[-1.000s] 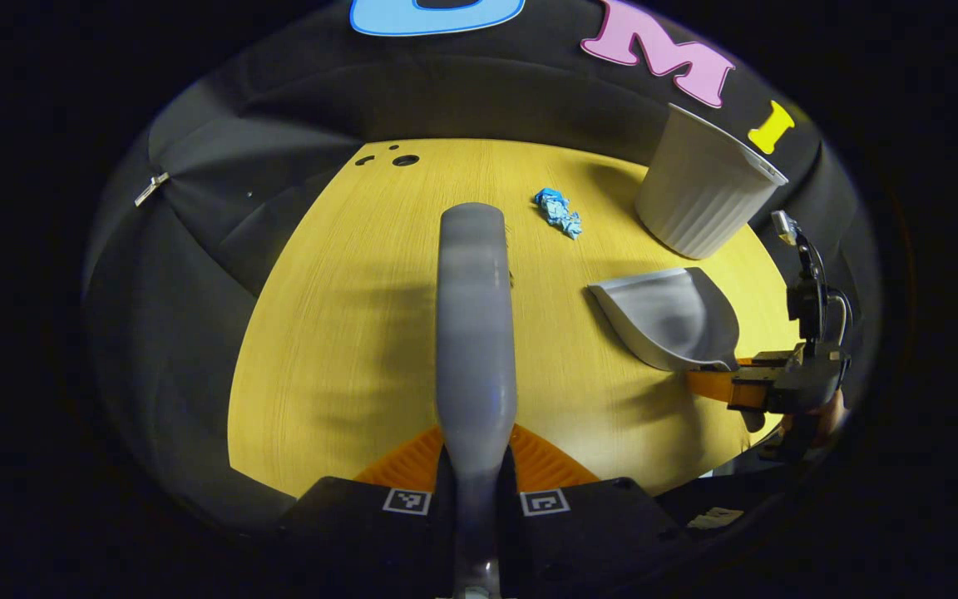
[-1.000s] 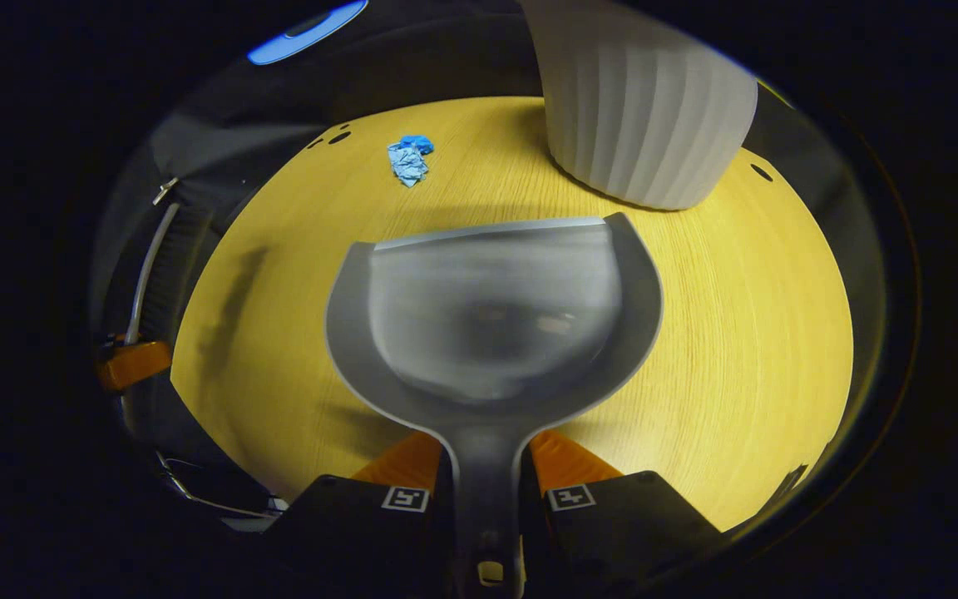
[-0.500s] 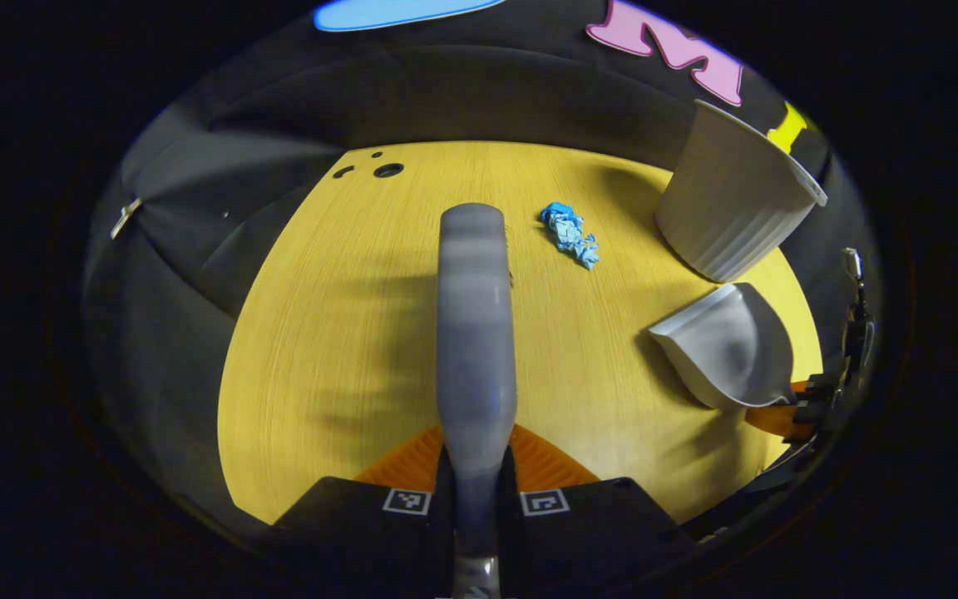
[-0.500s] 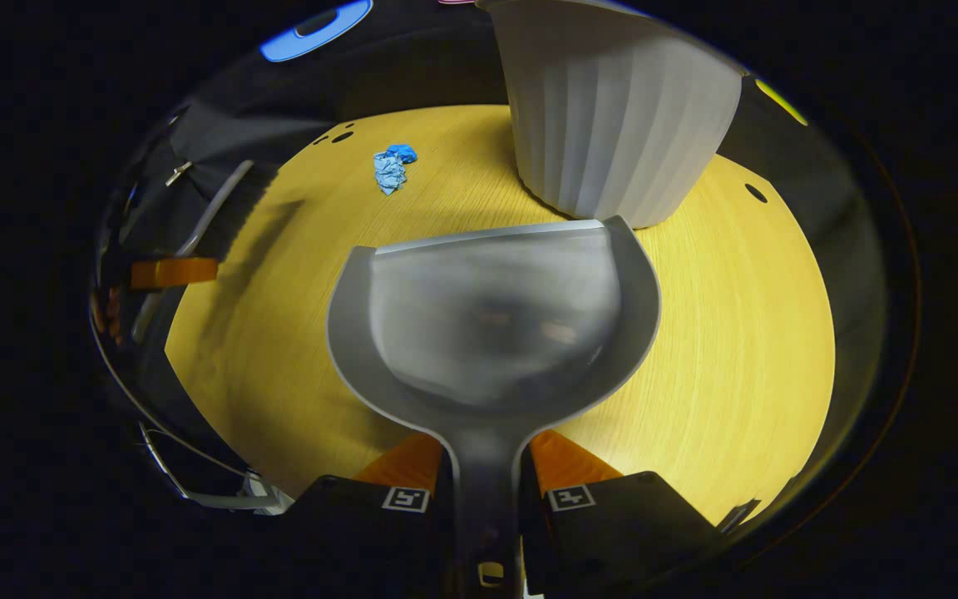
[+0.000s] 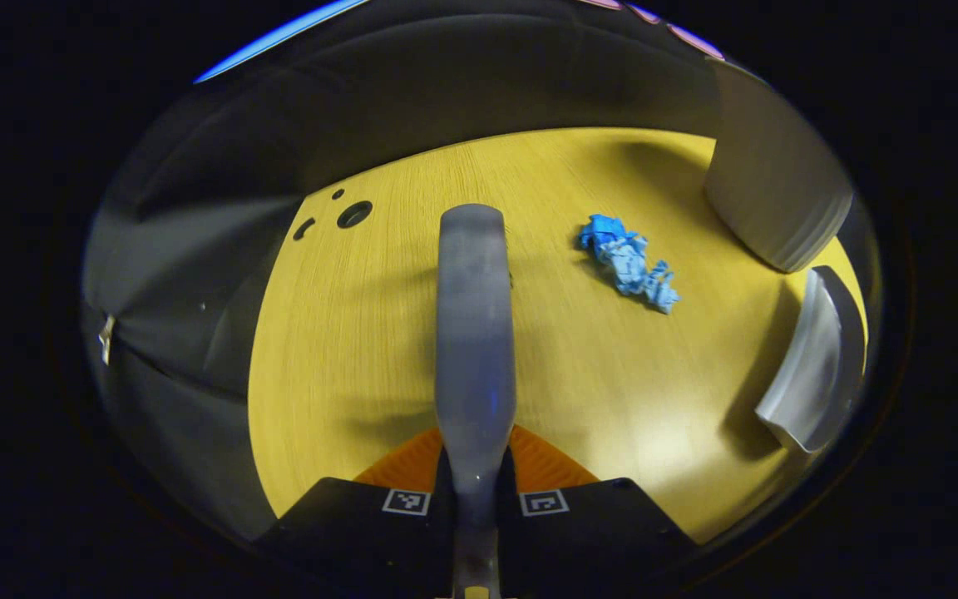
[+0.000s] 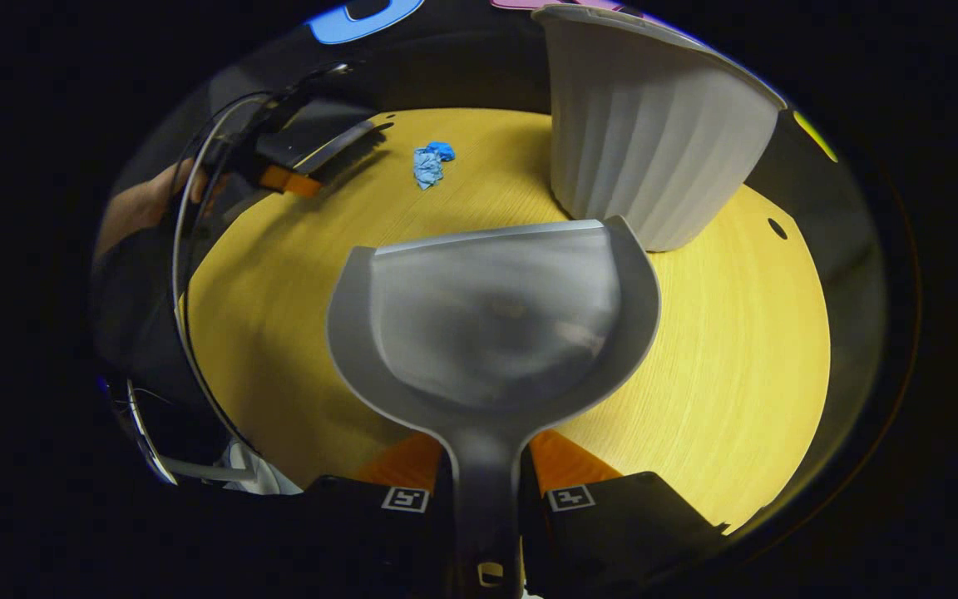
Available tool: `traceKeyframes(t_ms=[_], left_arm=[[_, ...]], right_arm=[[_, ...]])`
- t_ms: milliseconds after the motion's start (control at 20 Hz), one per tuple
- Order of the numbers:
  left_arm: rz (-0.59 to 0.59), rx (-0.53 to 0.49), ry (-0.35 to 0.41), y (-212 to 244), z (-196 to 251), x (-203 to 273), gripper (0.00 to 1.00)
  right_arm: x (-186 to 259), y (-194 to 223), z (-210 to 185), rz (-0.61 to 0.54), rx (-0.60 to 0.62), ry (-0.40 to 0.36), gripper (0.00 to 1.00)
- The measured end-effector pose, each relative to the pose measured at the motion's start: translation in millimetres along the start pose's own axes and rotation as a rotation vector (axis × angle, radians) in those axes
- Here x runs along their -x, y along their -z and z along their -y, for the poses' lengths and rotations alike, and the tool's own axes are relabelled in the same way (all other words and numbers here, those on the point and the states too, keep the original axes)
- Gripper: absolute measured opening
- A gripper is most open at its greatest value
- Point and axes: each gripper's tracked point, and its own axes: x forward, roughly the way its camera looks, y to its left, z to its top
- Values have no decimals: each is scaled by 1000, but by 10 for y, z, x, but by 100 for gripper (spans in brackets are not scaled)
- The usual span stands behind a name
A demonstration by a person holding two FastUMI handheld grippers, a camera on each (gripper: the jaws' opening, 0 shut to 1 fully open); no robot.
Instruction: Pick up the small broom and dustpan from the desktop, sweep the trash into the dustpan with the broom, and then empty the trash into the garbage bin.
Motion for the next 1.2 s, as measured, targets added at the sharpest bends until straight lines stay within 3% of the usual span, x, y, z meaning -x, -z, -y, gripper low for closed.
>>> traceKeyframes(t_ms=[150,200,300,500,650,750,850,1050,1200], left_arm=[[-19,-92,26,-236,63,-202,25],[-27,-154,29,-304,76,-245,28],[-34,-277,56,-453,155,-312,25],[-24,-491,41,-724,214,-404,25],[8,-604,128,-779,442,-398,25],[3,-639,193,-715,570,-363,22],[-2,-647,199,-679,589,-357,29],[-52,-580,307,-394,865,-200,25],[-66,-570,342,-113,1145,32,25]], right_arm=[[-47,14,-96,-17,19,-37,36],[-51,24,-121,-21,29,-46,36],[-82,49,-156,-31,40,-65,36],[-149,113,-164,-48,35,-84,36],[-147,135,-137,-61,42,-80,36],[-163,136,-99,-57,47,-77,36],[-158,153,-100,-56,48,-78,36],[-198,174,-74,-52,77,-85,37],[-188,180,-102,-43,96,-96,36]])
